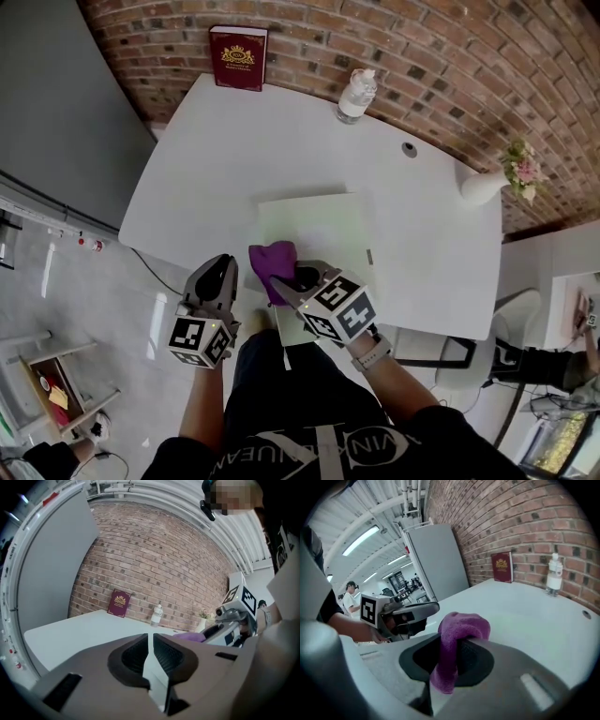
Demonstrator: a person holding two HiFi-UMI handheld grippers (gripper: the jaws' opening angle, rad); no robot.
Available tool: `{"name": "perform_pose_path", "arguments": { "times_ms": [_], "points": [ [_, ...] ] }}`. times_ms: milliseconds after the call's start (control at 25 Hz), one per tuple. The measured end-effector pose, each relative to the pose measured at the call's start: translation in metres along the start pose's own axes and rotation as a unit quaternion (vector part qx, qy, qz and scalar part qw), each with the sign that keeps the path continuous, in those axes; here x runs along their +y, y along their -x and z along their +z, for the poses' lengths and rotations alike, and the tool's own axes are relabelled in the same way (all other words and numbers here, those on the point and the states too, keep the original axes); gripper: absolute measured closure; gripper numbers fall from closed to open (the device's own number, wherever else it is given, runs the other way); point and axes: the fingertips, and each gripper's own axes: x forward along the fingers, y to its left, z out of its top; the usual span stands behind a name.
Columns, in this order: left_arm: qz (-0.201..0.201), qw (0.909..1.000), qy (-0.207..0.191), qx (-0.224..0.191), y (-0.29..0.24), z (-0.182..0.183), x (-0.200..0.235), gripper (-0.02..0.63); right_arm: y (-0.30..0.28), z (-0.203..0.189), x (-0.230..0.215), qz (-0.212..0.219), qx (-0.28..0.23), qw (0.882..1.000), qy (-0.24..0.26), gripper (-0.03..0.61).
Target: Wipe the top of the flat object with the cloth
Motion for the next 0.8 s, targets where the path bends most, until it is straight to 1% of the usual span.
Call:
{"name": "perform_pose_path", "arguments": {
  "times_ms": [120,200,320,440,600,800],
  "points": [
    [0.008,0.9999,0.003,0.007,0.006,-0.006,0.002,0.580,-0.025,-0.017,0.021,0.028,0.039,0.999,0.020,0.517],
    [0.015,0.9998,0.004,0.012,0.011,-0.011,0.004,0.580,-0.033,-0.027,0.024,0.027,0.056,0.997,0.038,0.517],
    [0.022,0.9996,0.006,0.014,0.014,-0.014,0.007,0.580,-0.029,-0.034,0.015,0.008,0.059,0.997,0.046,0.517],
    [0.023,0.9996,0.007,0.012,0.013,-0.013,0.006,0.580,-0.016,-0.037,-0.001,-0.011,0.051,0.998,0.031,0.517],
    [0.012,0.9998,0.003,0.014,0.008,-0.013,-0.001,0.580,0.003,-0.045,-0.025,-0.043,0.051,0.998,0.022,0.517],
    [-0.002,0.9998,-0.001,0.019,-0.001,-0.014,-0.010,0.580,0.032,-0.062,-0.055,-0.083,0.063,0.994,0.022,0.517]
  ]
}}
